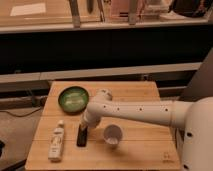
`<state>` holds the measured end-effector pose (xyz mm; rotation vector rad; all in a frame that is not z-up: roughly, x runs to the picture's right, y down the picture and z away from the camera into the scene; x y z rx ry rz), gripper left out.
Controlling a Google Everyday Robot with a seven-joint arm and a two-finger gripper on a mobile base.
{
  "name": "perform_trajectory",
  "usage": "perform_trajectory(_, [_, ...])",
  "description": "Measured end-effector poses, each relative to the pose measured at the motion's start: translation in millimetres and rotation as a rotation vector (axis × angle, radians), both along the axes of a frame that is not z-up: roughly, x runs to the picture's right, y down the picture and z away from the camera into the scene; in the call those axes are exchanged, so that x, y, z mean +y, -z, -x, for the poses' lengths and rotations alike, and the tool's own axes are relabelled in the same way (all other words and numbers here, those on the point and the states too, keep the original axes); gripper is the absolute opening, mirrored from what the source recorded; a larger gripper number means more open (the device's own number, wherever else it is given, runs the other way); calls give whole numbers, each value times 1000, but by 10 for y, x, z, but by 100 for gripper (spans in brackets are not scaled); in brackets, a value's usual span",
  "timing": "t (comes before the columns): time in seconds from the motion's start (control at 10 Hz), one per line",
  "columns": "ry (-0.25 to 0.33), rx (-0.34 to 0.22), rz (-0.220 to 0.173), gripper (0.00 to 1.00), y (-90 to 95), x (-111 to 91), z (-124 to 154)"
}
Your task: Place the eraser on the white sponge
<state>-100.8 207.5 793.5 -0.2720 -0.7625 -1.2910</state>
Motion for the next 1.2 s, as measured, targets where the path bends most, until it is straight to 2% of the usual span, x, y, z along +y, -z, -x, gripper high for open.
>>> perform_trajectory(0.4, [-22, 5, 3, 80, -43, 80, 161])
perform_trajectory(0.7, [-7, 38, 1, 80, -53, 151, 372])
perform_trajectory(0.9, [36, 114, -2, 80, -87, 196, 462])
perform_trajectory(1.2, [70, 181, 4, 80, -164, 268, 461])
